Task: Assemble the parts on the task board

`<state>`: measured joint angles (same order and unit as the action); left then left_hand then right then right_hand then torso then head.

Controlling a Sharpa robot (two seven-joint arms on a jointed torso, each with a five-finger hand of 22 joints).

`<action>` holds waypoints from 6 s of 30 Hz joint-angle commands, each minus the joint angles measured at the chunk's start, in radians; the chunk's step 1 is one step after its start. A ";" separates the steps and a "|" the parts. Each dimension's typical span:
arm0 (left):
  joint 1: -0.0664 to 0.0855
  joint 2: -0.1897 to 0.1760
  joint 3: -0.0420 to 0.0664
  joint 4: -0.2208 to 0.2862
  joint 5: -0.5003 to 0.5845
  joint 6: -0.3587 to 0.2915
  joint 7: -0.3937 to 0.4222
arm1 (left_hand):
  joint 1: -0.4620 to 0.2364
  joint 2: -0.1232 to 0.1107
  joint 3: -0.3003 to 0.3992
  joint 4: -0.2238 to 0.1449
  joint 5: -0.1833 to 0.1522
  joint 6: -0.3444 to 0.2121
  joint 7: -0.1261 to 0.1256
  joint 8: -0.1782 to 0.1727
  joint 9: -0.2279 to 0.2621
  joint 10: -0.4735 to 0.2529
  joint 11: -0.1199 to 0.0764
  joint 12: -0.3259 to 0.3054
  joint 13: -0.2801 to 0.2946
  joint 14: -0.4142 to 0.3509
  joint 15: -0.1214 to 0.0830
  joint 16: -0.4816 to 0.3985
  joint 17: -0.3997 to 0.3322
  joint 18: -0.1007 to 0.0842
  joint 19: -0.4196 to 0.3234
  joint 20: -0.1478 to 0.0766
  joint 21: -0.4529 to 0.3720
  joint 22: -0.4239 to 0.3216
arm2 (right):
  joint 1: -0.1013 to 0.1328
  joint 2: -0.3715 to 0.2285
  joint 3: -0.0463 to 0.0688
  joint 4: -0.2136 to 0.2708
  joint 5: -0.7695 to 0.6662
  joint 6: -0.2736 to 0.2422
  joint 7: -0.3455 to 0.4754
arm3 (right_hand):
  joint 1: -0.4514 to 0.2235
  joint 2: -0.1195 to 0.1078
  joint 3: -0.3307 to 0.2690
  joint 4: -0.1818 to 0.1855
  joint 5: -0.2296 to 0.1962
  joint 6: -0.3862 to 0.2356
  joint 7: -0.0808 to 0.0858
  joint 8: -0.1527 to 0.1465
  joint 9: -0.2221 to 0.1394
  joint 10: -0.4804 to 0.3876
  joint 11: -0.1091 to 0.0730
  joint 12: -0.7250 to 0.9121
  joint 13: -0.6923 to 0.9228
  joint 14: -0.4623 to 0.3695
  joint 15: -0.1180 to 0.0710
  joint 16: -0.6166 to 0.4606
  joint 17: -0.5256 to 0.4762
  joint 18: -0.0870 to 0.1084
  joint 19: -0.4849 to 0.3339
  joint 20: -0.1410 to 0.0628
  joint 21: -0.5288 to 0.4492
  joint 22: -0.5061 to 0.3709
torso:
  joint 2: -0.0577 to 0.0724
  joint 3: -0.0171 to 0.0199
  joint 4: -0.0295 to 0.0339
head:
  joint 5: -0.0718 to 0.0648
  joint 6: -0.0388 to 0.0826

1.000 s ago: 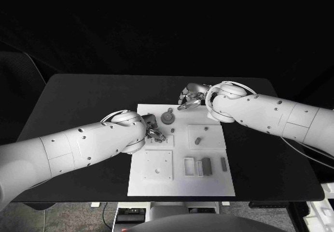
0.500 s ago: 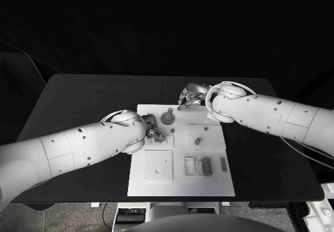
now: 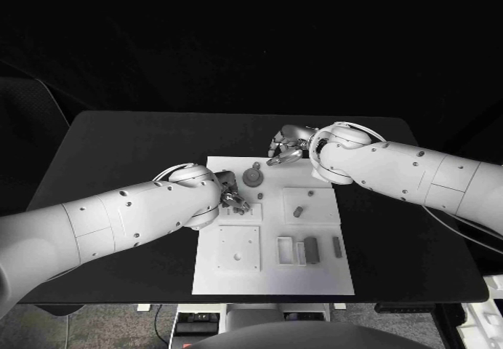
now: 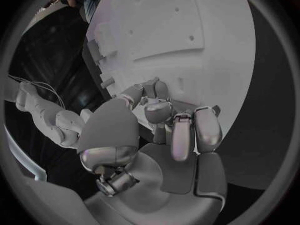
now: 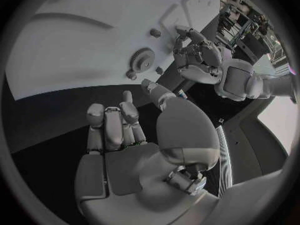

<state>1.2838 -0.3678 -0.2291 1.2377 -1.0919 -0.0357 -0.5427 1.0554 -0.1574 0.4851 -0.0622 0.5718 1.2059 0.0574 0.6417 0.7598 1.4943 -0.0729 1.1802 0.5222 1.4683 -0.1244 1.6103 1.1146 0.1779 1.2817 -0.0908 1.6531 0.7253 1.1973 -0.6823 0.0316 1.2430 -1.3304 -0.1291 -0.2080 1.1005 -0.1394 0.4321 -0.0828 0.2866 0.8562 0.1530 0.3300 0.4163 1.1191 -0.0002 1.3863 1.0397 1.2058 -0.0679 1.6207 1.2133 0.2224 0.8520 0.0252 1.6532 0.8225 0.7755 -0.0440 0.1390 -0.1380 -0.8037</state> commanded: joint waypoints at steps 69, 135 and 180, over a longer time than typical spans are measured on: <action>-0.001 0.064 -0.007 -0.061 -0.054 0.194 -0.031 | 0.079 0.078 0.078 -0.062 0.017 0.141 -0.032 0.008 -0.001 0.085 -0.036 0.007 0.000 0.126 -0.007 0.007 0.003 0.084 0.004 0.003 0.130 0.002 | -0.002 0.005 0.000 0.000 -0.008 0.013 0.002 | -0.014 0.000 0.008 -0.002 0.004 0.005 0.011 -0.001 -0.002 0.005 -0.003 0.005 -0.002 0.000 -0.005 0.006 -0.002 0.017 -0.004 -0.001 0.004 -0.002 | 0.000 0.0009 -0.0004 | 0.003 0.002; -0.001 0.041 -0.007 -0.047 0.040 0.175 -0.030 | 0.073 0.078 0.084 -0.062 0.024 0.141 -0.032 0.008 -0.002 0.085 -0.035 0.007 -0.001 0.128 -0.006 0.011 0.011 0.084 0.003 0.005 0.130 0.002 | -0.003 0.008 0.000 -0.004 -0.008 0.016 0.002 | -0.015 0.000 0.009 -0.003 0.004 0.005 0.011 -0.001 -0.002 0.005 -0.003 0.005 -0.002 -0.001 -0.005 0.006 -0.004 0.017 -0.004 -0.001 0.005 -0.002 | 0.000 0.0005 -0.0001 | 0.003 0.007; 0.015 0.028 -0.006 -0.026 0.004 0.115 -0.027 | 0.071 0.076 0.087 -0.063 0.026 0.142 -0.032 0.008 -0.003 0.085 -0.036 0.007 -0.001 0.125 -0.006 0.010 0.004 0.084 0.003 0.006 0.130 0.002 | -0.004 0.009 0.000 -0.005 -0.008 0.017 0.002 | -0.015 0.000 0.010 -0.004 0.004 0.005 0.011 -0.001 -0.002 0.005 -0.003 0.005 -0.003 0.000 -0.005 0.006 -0.003 0.018 -0.004 -0.001 0.005 -0.002 | 0.000 -0.0001 -0.0001 | 0.006 0.007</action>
<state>1.3042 -0.3428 -0.2301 1.2132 -1.0742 0.0832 -0.5588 1.0495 -0.1516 0.4936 -0.0543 0.5911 1.2059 0.0574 0.6457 0.7564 1.4943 -0.0729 1.1840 0.5223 1.4660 -0.1230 1.6180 1.1205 0.1784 1.2776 -0.0834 1.6531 0.7261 1.1942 -0.6747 0.0316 1.2375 -1.3305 -0.1252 -0.2083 1.0924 -0.1393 0.4350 -0.0856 0.2866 0.8556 0.1536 0.3299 0.4150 1.1206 -0.0016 1.3863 1.0385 1.2074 -0.0662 1.6207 1.2105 0.2217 0.8521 0.0253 1.6531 0.8212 0.7754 -0.0439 0.1390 -0.1322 -0.7970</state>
